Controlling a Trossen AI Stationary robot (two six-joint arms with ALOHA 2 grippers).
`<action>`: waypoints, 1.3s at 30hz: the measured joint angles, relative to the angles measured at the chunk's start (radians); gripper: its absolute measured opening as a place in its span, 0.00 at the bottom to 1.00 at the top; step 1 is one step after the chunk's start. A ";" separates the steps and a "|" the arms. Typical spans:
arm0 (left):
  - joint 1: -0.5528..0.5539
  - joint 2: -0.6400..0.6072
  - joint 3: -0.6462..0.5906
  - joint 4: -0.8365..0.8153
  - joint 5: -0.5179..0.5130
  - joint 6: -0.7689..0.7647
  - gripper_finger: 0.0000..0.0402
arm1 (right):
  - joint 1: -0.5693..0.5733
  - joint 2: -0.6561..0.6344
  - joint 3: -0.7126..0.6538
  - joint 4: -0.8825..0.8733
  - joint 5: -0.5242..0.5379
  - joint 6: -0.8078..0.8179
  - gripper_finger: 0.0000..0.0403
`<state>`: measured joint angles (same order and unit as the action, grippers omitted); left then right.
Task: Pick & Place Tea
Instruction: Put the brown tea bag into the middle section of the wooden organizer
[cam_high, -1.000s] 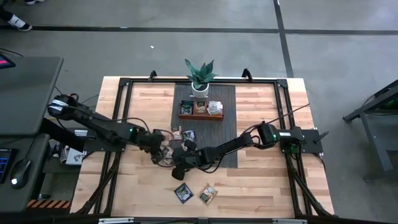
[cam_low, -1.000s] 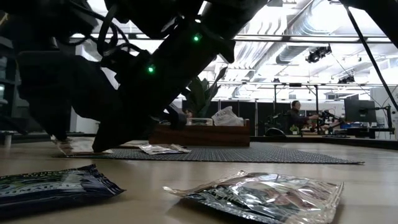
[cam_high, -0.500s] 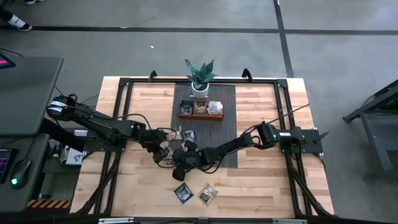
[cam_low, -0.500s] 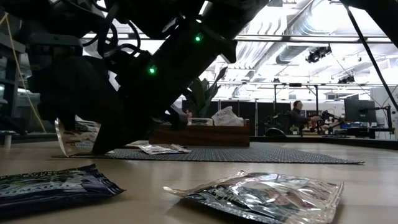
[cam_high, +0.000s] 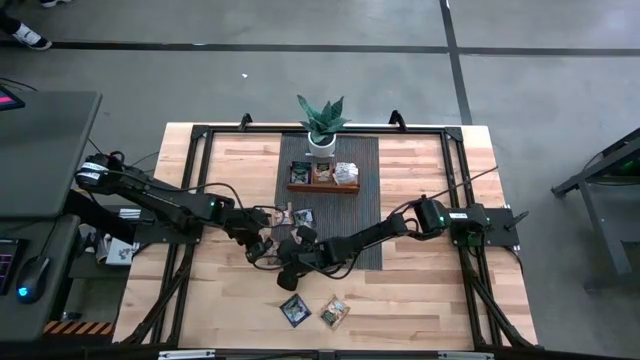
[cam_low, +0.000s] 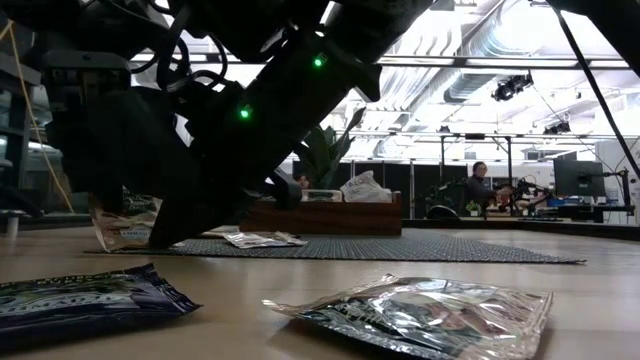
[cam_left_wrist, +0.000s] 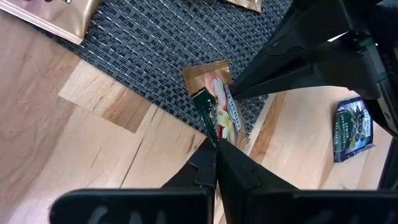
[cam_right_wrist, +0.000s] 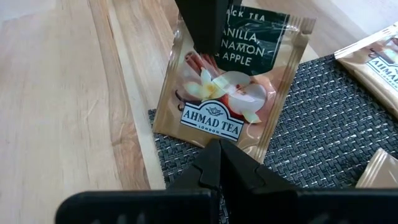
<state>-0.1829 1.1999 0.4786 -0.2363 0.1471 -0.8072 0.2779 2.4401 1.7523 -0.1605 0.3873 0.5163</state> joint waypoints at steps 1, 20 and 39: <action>0.000 0.000 0.000 0.000 -0.002 0.003 0.01 | 0.000 0.000 0.000 0.000 0.000 0.000 0.00; 0.000 0.000 0.014 -0.021 -0.020 0.049 0.00 | 0.036 -0.168 -0.003 -0.123 0.036 -0.101 0.16; 0.014 0.000 0.475 -0.430 -0.240 0.679 0.00 | 0.195 -0.238 -0.002 -0.796 0.360 0.469 0.08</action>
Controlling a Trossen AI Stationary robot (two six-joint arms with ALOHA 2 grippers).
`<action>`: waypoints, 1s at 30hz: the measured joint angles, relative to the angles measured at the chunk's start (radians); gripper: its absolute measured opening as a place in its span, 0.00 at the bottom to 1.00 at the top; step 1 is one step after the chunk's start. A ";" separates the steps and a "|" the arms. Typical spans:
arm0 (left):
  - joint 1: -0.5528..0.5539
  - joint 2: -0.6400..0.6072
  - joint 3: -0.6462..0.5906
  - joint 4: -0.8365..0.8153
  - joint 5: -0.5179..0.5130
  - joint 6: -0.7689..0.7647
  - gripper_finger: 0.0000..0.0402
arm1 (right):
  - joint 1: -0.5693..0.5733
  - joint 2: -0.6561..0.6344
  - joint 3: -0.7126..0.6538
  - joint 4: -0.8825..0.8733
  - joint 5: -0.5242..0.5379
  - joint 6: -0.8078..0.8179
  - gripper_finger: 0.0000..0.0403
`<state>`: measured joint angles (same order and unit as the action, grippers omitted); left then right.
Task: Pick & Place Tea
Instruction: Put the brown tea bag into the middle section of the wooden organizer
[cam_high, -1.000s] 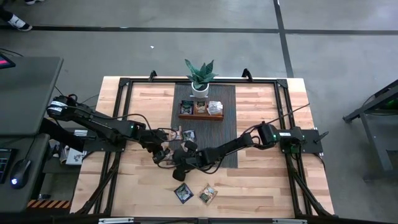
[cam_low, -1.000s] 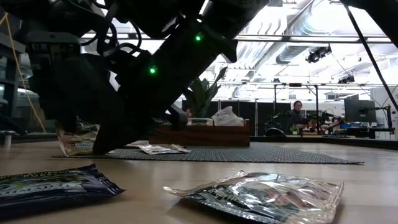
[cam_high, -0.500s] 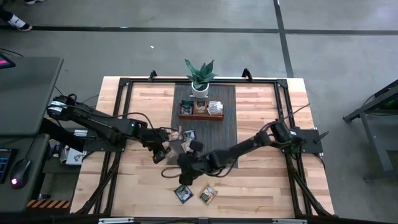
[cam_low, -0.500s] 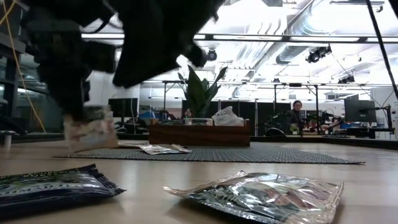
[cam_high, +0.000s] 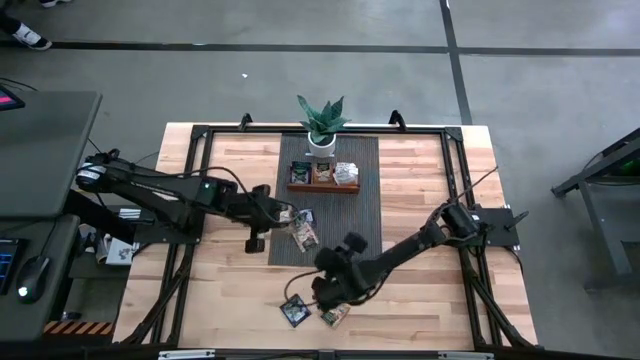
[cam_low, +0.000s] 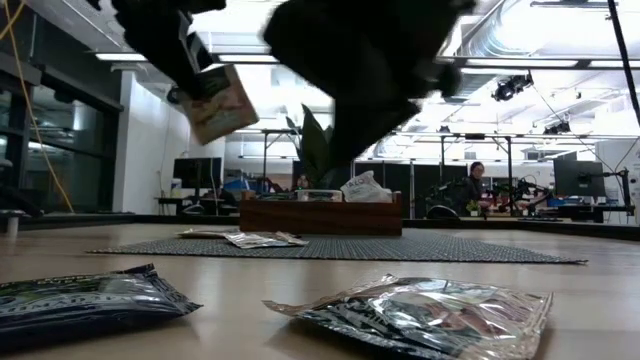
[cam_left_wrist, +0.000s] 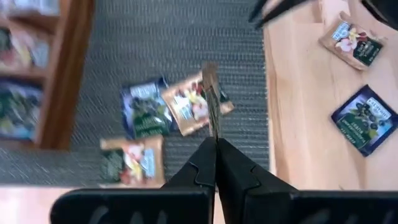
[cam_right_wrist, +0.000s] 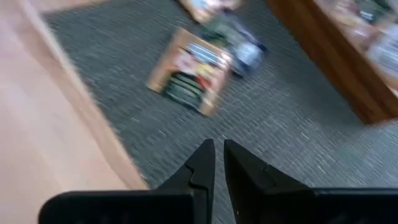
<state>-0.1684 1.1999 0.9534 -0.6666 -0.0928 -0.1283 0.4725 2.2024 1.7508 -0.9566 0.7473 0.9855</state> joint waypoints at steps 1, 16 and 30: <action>0.011 0.000 0.009 -0.003 0.002 0.029 0.00 | 0.011 0.000 0.000 -0.043 0.014 0.047 0.07; 0.289 0.246 0.170 0.016 0.036 0.416 0.00 | 0.084 -0.002 0.000 -0.254 0.019 0.328 0.06; 0.392 0.497 0.410 -0.016 -0.022 0.642 0.00 | 0.163 -0.002 0.002 -0.370 -0.110 0.453 0.05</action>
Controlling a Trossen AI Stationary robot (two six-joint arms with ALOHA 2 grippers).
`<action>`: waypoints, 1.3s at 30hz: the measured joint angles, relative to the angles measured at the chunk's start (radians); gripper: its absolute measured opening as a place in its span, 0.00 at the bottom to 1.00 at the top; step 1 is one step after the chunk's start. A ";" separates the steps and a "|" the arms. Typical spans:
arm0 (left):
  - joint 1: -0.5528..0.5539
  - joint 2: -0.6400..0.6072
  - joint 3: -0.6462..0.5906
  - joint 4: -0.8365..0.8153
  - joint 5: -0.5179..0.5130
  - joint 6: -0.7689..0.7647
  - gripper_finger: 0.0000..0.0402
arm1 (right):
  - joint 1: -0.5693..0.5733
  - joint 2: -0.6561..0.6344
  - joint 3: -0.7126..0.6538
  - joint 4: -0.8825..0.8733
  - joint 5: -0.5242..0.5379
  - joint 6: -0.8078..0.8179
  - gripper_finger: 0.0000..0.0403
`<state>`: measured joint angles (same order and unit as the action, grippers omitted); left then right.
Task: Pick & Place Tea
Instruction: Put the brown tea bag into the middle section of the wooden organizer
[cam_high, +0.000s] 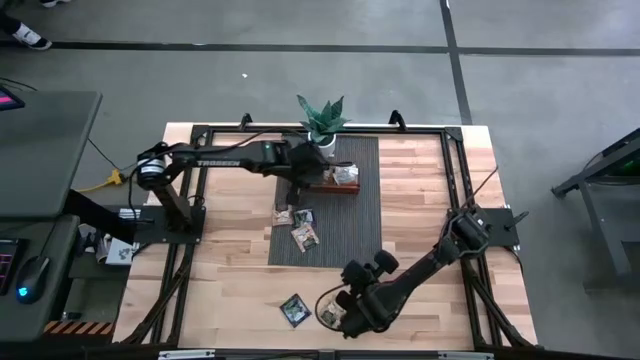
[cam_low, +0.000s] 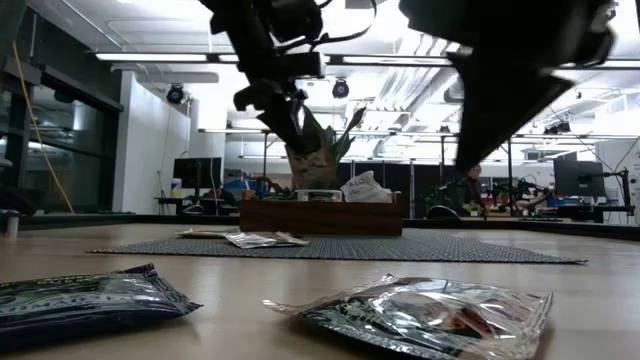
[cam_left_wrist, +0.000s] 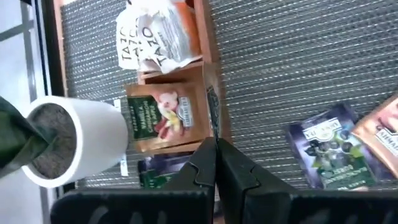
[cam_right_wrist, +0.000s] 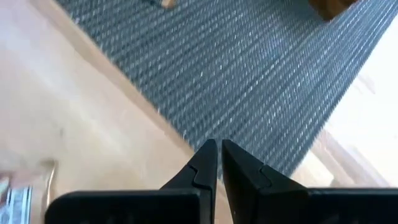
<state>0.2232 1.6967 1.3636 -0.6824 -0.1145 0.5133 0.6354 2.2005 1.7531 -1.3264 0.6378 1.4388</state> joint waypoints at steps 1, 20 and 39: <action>0.006 0.012 0.015 -0.003 -0.008 0.010 0.00 | 0.008 0.000 0.000 -0.005 -0.007 0.006 0.05; 0.123 0.077 0.099 -0.022 0.008 0.070 0.00 | 0.040 -0.001 0.000 -0.046 -0.034 0.064 0.04; 0.130 0.157 0.097 -0.027 0.028 0.058 0.00 | 0.037 0.000 0.000 -0.045 -0.035 0.062 0.04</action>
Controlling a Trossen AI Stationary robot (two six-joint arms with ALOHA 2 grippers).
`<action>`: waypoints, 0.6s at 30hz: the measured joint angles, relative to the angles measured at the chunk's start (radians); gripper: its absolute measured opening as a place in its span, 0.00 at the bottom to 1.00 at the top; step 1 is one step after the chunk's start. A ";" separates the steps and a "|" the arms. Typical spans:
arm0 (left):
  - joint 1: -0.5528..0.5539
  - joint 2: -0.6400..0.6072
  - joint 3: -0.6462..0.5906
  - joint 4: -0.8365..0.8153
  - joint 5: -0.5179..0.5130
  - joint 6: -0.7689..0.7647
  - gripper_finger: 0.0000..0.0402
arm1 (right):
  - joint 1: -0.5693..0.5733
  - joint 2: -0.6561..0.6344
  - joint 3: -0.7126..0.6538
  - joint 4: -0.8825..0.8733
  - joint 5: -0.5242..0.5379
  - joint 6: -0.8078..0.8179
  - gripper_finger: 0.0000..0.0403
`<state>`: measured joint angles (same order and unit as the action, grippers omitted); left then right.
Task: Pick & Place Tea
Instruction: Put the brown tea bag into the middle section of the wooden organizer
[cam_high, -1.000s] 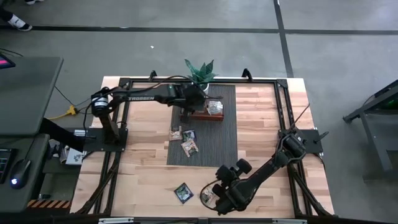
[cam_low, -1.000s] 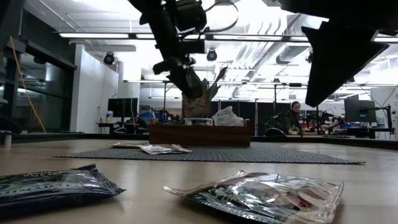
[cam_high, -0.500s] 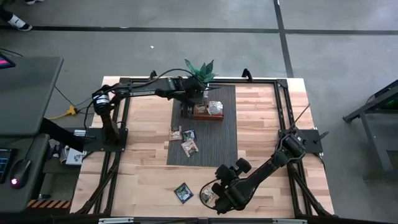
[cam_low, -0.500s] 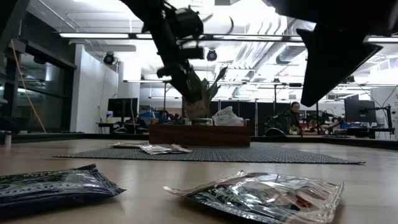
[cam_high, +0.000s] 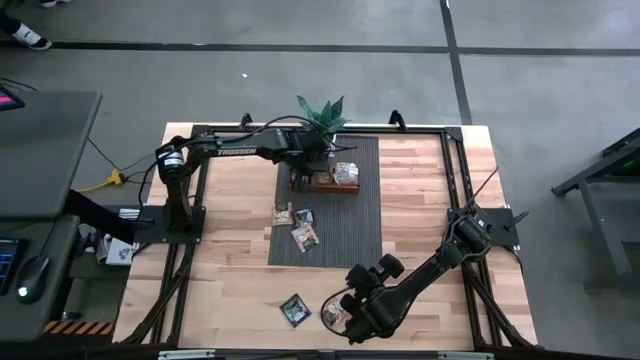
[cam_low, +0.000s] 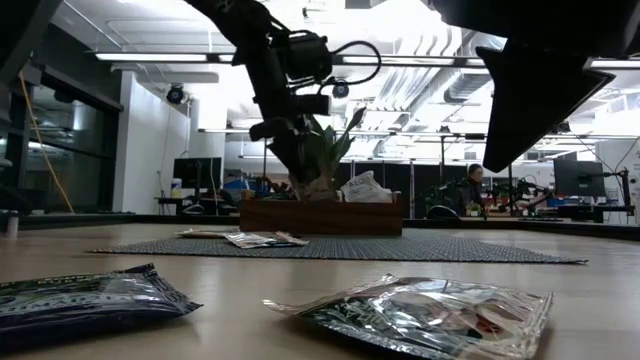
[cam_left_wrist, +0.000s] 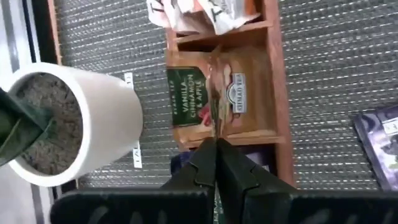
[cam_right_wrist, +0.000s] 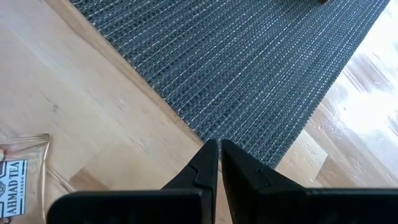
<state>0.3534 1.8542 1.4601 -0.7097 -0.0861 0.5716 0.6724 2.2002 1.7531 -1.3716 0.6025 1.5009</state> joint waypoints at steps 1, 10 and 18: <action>0.000 -0.001 0.001 0.003 -0.002 0.000 0.00 | 0.000 0.000 0.000 0.000 0.000 0.000 0.04; 0.000 -0.003 0.002 0.009 -0.002 0.000 0.00 | 0.000 0.001 0.000 0.000 0.000 0.000 0.04; 0.000 -0.003 0.002 -0.034 -0.002 0.000 0.04 | 0.000 0.001 0.000 0.004 0.002 0.000 0.04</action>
<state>0.3531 1.8511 1.4616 -0.7439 -0.0883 0.5713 0.6720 2.2009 1.7529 -1.3678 0.6043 1.5009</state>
